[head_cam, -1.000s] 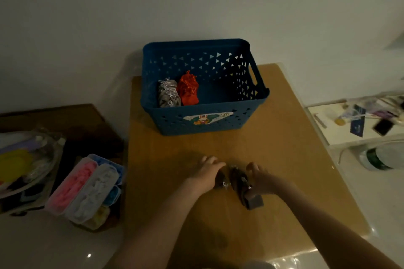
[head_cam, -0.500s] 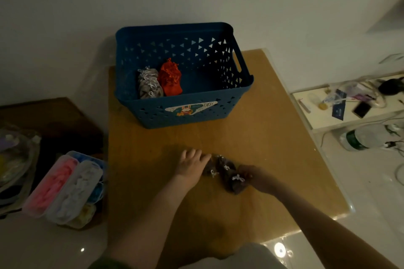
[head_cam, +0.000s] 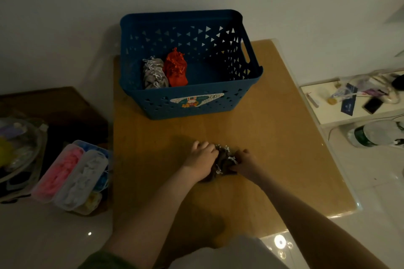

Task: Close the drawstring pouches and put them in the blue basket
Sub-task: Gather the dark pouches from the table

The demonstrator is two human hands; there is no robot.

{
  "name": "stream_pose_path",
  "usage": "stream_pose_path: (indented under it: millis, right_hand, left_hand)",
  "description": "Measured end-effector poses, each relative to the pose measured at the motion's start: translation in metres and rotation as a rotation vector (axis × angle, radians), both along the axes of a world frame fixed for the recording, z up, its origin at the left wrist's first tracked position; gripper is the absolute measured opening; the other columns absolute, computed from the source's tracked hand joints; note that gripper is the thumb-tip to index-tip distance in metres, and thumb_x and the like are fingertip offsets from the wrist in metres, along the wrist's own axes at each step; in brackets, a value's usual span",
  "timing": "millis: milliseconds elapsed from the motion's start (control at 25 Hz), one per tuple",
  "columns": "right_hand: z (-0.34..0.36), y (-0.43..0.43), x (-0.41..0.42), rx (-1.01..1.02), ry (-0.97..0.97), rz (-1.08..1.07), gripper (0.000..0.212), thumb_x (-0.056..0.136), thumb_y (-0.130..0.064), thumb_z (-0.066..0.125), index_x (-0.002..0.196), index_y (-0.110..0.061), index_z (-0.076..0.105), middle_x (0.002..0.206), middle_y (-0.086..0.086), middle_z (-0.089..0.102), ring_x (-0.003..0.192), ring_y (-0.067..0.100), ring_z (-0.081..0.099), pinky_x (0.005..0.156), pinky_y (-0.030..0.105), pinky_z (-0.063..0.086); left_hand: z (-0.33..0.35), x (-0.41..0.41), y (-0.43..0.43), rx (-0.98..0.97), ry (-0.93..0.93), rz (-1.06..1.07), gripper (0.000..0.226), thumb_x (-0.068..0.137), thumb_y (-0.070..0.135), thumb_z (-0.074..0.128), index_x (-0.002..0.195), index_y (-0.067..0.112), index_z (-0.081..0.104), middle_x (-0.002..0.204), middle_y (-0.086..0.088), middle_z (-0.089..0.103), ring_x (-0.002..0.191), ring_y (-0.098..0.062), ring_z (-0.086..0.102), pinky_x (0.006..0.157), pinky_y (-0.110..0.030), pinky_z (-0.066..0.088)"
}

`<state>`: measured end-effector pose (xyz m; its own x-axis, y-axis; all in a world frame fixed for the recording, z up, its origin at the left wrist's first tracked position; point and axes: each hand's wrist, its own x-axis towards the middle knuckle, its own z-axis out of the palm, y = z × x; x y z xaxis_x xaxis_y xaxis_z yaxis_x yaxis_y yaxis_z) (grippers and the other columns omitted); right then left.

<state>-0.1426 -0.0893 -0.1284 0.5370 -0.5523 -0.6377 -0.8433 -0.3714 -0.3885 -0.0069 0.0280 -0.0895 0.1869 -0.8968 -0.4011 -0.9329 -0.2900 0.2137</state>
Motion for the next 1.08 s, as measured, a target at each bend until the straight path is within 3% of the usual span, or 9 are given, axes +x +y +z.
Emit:
stream_pose_path:
  millis: [160,320,400,520,640,760,920,1000,1080]
  right_hand:
    - [-0.004,-0.006,-0.005,0.128,-0.125,-0.153,0.019,0.085,-0.008,0.061,0.101,-0.012,0.051,0.098,0.009,0.048,0.09,0.026,0.05,0.075,0.039,0.043]
    - [0.009,-0.013,-0.017,0.373,-0.361,-0.398,0.026,0.085,0.008,0.058,0.093,-0.017,0.054,0.09,0.007,0.053,0.081,0.016,0.05,0.066,0.025,0.04]
    - [0.011,-0.016,-0.021,0.518,-0.462,-0.493,0.03,0.087,0.009,0.055,0.101,-0.016,0.06,0.098,0.008,0.059,0.089,0.019,0.054,0.074,0.027,0.043]
    - [0.012,-0.02,-0.023,0.703,-0.517,-0.461,0.027,0.087,0.0,0.058,0.113,0.0,0.061,0.106,0.014,0.061,0.098,0.026,0.053,0.084,0.037,0.04]
    - [0.023,-0.013,-0.006,0.838,-0.505,-0.326,0.025,0.08,-0.009,0.061,0.105,-0.004,0.064,0.099,0.011,0.062,0.093,0.023,0.053,0.079,0.032,0.042]
    - [0.037,0.0,0.022,0.812,-0.515,-0.276,0.039,0.075,-0.016,0.062,0.112,-0.004,0.059,0.105,0.013,0.058,0.095,0.025,0.052,0.078,0.033,0.041]
    - [0.045,0.006,0.046,0.758,-0.511,-0.198,0.017,0.086,-0.002,0.06,0.103,-0.005,0.061,0.098,0.012,0.062,0.093,0.027,0.052,0.076,0.034,0.043]
    - [0.052,0.007,0.059,0.682,-0.449,-0.12,0.021,0.09,0.005,0.054,0.102,-0.011,0.061,0.098,0.008,0.064,0.095,0.026,0.056,0.08,0.036,0.045]
    - [0.063,0.013,0.072,0.616,-0.419,-0.061,0.023,0.091,0.001,0.055,0.106,-0.015,0.058,0.102,0.005,0.064,0.094,0.021,0.058,0.078,0.03,0.047]
  left_hand:
    - [-0.007,-0.005,-0.004,0.094,0.038,0.03,0.049,0.094,0.025,0.051,0.139,0.017,0.035,0.142,-0.004,0.04,0.136,-0.025,0.027,0.115,-0.046,0.01]
    - [-0.016,-0.014,0.007,0.216,0.034,0.028,0.04,0.096,0.012,0.044,0.135,0.018,0.041,0.142,-0.007,0.039,0.136,-0.028,0.026,0.114,-0.045,0.014]
    - [-0.014,-0.016,0.008,0.242,0.095,0.084,0.043,0.097,0.01,0.041,0.139,0.016,0.038,0.149,-0.009,0.029,0.139,-0.03,0.021,0.115,-0.045,0.017]
    - [-0.005,-0.009,0.003,0.118,0.404,0.635,0.046,0.101,0.017,0.038,0.145,0.011,0.026,0.146,-0.012,0.036,0.128,-0.027,0.043,0.1,-0.038,0.043]
    - [0.01,0.003,0.0,-0.053,0.78,1.031,0.029,0.1,0.018,0.041,0.128,0.013,0.039,0.122,-0.008,0.053,0.099,-0.017,0.058,0.079,-0.029,0.052]
    - [0.026,0.005,0.004,-0.178,1.192,1.217,0.025,0.099,0.013,0.045,0.124,0.015,0.046,0.123,-0.006,0.056,0.102,-0.018,0.06,0.073,-0.023,0.054]
    - [0.035,0.017,0.016,-0.261,1.446,1.314,0.02,0.099,0.02,0.045,0.116,0.014,0.055,0.115,-0.007,0.064,0.097,-0.015,0.064,0.074,-0.023,0.053]
    - [0.04,0.026,0.024,-0.276,1.461,1.301,0.023,0.097,0.032,0.047,0.111,0.016,0.056,0.11,-0.003,0.066,0.1,-0.016,0.064,0.081,-0.026,0.053]
    - [0.043,0.032,0.029,-0.291,1.305,1.231,0.022,0.096,0.03,0.05,0.114,0.017,0.053,0.114,0.0,0.062,0.106,-0.017,0.062,0.091,-0.029,0.051]
